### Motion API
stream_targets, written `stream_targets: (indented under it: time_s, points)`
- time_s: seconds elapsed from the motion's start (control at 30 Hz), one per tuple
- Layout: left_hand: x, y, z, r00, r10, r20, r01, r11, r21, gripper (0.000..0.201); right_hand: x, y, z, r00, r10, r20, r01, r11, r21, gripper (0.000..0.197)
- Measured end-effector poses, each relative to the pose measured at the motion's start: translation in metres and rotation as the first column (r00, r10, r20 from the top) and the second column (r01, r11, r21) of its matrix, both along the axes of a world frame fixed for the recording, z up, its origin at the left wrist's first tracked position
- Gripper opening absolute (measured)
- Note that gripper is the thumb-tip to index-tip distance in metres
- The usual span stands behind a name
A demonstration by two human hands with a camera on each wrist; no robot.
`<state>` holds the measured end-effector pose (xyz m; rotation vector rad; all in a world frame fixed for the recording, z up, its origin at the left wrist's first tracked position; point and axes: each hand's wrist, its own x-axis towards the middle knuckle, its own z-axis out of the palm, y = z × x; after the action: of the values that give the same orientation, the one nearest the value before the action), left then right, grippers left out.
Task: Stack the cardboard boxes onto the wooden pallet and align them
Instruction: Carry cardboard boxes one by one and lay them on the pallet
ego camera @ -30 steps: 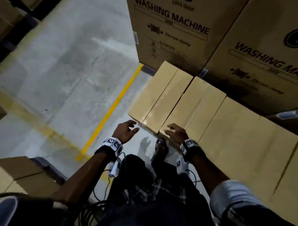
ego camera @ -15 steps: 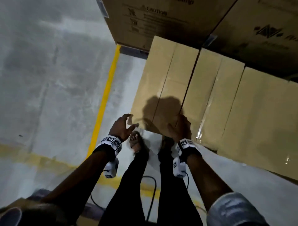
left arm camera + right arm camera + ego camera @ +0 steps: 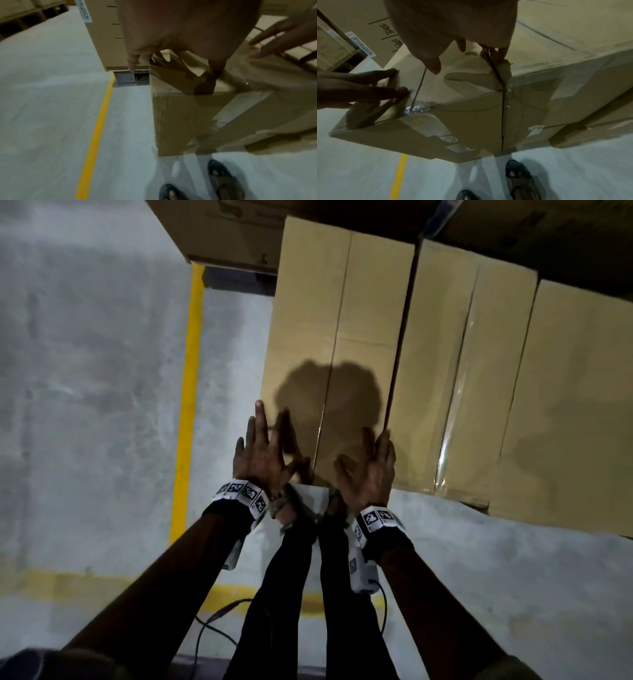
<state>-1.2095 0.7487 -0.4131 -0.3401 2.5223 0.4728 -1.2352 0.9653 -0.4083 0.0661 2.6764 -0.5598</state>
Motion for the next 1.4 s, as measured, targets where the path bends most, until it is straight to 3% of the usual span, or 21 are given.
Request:
stream_targets:
  time_s: [0.17,0.27,0.4,0.57,0.7,0.87,0.97,1.03,1.2,1.4]
  points:
    - [0.008,-0.023,-0.008,0.998,-0.025,-0.05,0.025,1.0,-0.005,0.106,0.009,-0.001,0.003,1.0,-0.014,-0.028,0.014,1.0,-0.002,0.093]
    - [0.01,-0.03,-0.01,0.997,-0.012,-0.072,0.013,1.0,0.019,0.106,0.009,-0.001,0.002,0.997,0.018,-0.074,-0.027,0.991,-0.13,0.092]
    - [0.01,-0.031,-0.012,0.996,0.022,-0.086,-0.019,0.999,0.039,0.106,-0.001,0.001,-0.002,0.999,-0.036,-0.006,0.033,0.962,-0.271,0.1]
    - [0.007,-0.044,-0.02,0.988,0.151,-0.028,-0.141,0.964,0.228,0.107,-0.016,0.006,-0.011,0.998,-0.032,0.046,0.046,0.93,-0.364,0.107]
    - [0.004,-0.045,-0.018,0.978,0.199,-0.07,-0.156,0.906,0.393,0.104,-0.016,0.005,-0.013,0.996,-0.06,0.069,0.081,0.93,-0.359,0.113]
    - [-0.003,-0.044,-0.003,0.952,0.269,-0.148,-0.204,0.914,0.349,0.105,-0.015,-0.006,0.003,0.992,-0.115,-0.048,0.091,0.931,-0.354,0.109]
    - [-0.017,-0.045,0.031,0.95,0.265,-0.164,-0.211,0.935,0.286,0.106,-0.027,-0.015,0.037,0.97,-0.243,0.008,0.223,0.873,-0.434,0.103]
    - [-0.023,-0.046,0.059,0.94,0.293,-0.173,-0.24,0.932,0.274,0.107,-0.043,-0.02,0.07,0.967,-0.256,0.009,0.242,0.899,-0.365,0.104]
    - [-0.015,-0.04,0.15,0.912,0.359,-0.198,-0.313,0.921,0.232,0.109,-0.067,-0.024,0.157,0.997,-0.052,0.049,0.063,0.968,-0.244,0.108]
    - [0.018,-0.023,0.283,0.833,0.481,-0.274,-0.45,0.877,0.17,0.11,-0.073,-0.025,0.278,0.984,0.175,-0.034,-0.178,0.956,-0.234,0.111]
